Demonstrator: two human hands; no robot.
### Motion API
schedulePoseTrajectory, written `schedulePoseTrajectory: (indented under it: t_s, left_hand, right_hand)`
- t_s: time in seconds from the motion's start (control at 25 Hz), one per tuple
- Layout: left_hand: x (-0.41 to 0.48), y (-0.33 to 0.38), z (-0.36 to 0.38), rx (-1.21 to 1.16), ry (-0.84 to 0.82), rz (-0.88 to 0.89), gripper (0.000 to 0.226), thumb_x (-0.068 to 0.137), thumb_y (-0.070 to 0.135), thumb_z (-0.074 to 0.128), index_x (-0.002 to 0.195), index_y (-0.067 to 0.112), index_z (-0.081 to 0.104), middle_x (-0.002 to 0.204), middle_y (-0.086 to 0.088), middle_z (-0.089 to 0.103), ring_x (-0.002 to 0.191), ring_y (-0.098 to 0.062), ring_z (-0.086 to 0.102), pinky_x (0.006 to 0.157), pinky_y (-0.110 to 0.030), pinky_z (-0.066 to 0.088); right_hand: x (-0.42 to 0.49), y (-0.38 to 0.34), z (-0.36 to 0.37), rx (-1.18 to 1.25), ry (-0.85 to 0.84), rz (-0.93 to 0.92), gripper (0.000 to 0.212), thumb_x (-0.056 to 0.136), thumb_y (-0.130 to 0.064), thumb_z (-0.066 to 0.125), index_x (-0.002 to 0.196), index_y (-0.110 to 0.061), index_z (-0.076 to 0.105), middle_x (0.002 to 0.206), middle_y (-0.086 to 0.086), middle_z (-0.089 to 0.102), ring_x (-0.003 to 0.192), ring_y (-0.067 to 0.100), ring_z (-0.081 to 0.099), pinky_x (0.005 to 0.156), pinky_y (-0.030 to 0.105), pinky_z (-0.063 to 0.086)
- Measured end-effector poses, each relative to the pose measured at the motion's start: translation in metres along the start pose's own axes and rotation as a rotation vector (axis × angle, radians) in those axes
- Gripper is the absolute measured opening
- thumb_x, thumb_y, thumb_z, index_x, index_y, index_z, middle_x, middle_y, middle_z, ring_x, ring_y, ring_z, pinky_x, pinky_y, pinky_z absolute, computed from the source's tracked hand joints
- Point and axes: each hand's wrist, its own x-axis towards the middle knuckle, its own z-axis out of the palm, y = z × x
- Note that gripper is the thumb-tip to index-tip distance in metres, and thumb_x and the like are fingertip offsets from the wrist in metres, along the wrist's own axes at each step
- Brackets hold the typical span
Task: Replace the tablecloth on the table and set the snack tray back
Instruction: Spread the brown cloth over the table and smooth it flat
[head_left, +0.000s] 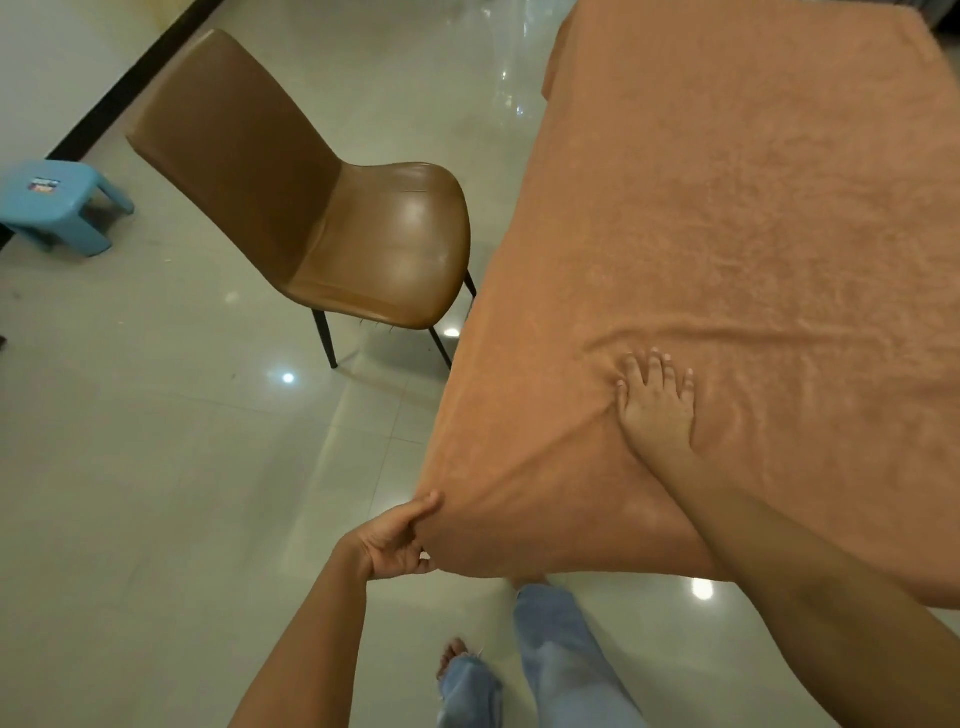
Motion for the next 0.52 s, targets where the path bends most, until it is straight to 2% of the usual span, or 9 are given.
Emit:
schedulePoseTrajectory:
  t_s: [0.08,0.16,0.24,0.32,0.36,0.44,0.52]
  left_hand:
    - [-0.008,-0.006,-0.015,0.174,0.002,-0.031,0.098,0.031,0.043,0.096,0.117,0.014,0.059,0.109,-0.007,0.064,0.103,-0.023,0.057,0.079,-0.036,0.051]
    - [-0.021,-0.017,-0.037,0.395,0.098,-0.067,0.094,0.035,0.055,0.092,0.114,0.015,0.061,0.11,-0.002,0.06,0.099,-0.016,0.053,0.076,-0.03,0.049]
    - [-0.027,-0.034,-0.065,0.683,0.283,-0.143,0.089,0.049,0.062,0.084,0.12,0.016,0.056,0.122,0.0,0.054,0.108,-0.016,0.049,0.078,-0.028,0.046]
    - [-0.031,-0.053,-0.087,0.912,0.471,-0.229,0.079,0.068,0.053,0.077,0.129,0.012,0.048,0.127,-0.003,0.05,0.117,-0.021,0.048,0.083,-0.03,0.046]
    - [-0.034,-0.058,-0.093,0.997,0.564,-0.237,0.074,0.075,0.046,0.074,0.131,0.007,0.046,0.123,-0.006,0.052,0.116,-0.023,0.051,0.083,-0.03,0.047]
    - [-0.035,-0.056,-0.094,1.104,0.662,-0.159,0.069,0.083,0.04,0.067,0.135,0.001,0.041,0.12,-0.011,0.053,0.115,-0.026,0.054,0.084,-0.03,0.048]
    - [-0.031,-0.038,-0.079,1.134,0.655,0.021,0.069,0.086,0.039,0.064,0.137,0.001,0.038,0.133,-0.014,0.049,0.121,-0.028,0.05,0.09,-0.031,0.045]
  right_hand:
    - [-0.004,0.001,-0.003,0.111,-0.079,0.093,0.051,0.1,-0.038,0.026,0.148,-0.021,0.031,0.157,0.013,0.023,0.145,0.032,0.016,0.116,0.057,0.011]
    - [-0.02,-0.014,-0.006,0.178,-0.132,0.153,0.054,0.1,-0.039,0.034,0.15,-0.022,0.026,0.159,0.013,0.013,0.147,0.033,0.007,0.117,0.056,0.005]
    - [-0.047,-0.039,-0.004,0.19,-0.077,0.044,0.064,0.094,-0.049,0.039,0.149,-0.017,0.028,0.158,0.018,0.013,0.146,0.034,0.006,0.116,0.052,0.003]
    - [-0.092,-0.065,0.004,0.225,-0.081,-0.143,0.076,0.088,-0.062,0.032,0.15,-0.018,0.025,0.158,0.016,0.012,0.147,0.03,0.006,0.118,0.048,0.002]
    - [-0.115,-0.076,0.011,0.201,-0.089,-0.214,0.08,0.086,-0.066,0.03,0.151,-0.02,0.023,0.159,0.014,0.011,0.147,0.028,0.006,0.118,0.048,0.002]
    - [-0.144,-0.089,0.02,0.092,-0.044,-0.261,0.084,0.084,-0.069,0.036,0.152,-0.022,0.02,0.159,0.011,0.012,0.147,0.026,0.009,0.118,0.05,0.005]
    - [-0.147,-0.095,0.02,0.042,-0.021,-0.26,0.086,0.082,-0.067,0.042,0.152,-0.022,0.02,0.159,0.01,0.014,0.147,0.025,0.01,0.118,0.05,0.008]
